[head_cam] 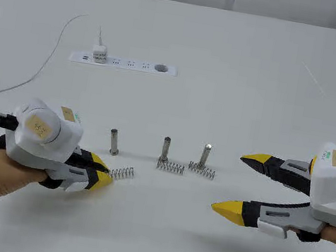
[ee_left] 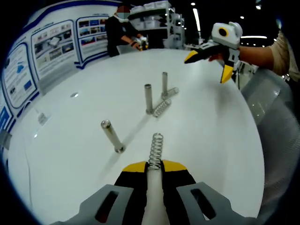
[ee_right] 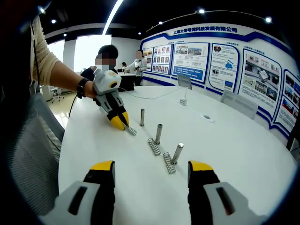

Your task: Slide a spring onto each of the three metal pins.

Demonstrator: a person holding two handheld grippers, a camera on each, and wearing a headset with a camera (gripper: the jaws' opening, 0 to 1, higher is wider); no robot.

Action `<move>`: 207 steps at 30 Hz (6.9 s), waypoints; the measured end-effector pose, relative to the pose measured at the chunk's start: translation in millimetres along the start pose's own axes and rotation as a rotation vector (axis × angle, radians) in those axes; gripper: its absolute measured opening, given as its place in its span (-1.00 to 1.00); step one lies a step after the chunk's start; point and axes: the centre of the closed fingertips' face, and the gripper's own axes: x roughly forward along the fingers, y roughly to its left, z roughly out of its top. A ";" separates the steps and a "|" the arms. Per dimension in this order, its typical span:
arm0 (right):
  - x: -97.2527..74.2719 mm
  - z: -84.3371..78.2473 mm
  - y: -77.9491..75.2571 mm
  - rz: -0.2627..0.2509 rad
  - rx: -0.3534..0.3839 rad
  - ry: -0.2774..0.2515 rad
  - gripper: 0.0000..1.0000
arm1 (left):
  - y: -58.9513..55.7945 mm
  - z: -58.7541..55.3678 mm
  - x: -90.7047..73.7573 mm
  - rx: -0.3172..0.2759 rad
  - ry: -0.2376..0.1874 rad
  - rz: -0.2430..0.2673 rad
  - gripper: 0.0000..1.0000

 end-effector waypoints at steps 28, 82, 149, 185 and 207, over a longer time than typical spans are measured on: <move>54.3 22.9 48.3 0.159 -0.134 0.051 -0.28 | -33.7 26.0 -12.2 0.071 -0.032 -0.057 -0.80; 87.1 24.5 66.8 0.203 -0.209 0.084 -0.79 | -59.9 77.7 -20.6 0.082 -0.148 -0.115 -0.80; 72.3 66.5 57.0 0.150 -0.034 -0.090 -0.38 | -34.3 108.5 -48.8 -0.043 -0.398 -0.042 -0.81; 19.0 39.7 28.5 0.010 -0.009 -0.052 0.04 | 51.4 98.0 -53.0 -0.077 -0.342 0.104 -0.81; 13.0 44.3 21.3 -0.014 0.058 -0.119 0.64 | 57.4 91.4 -40.8 -0.096 -0.315 0.104 -0.81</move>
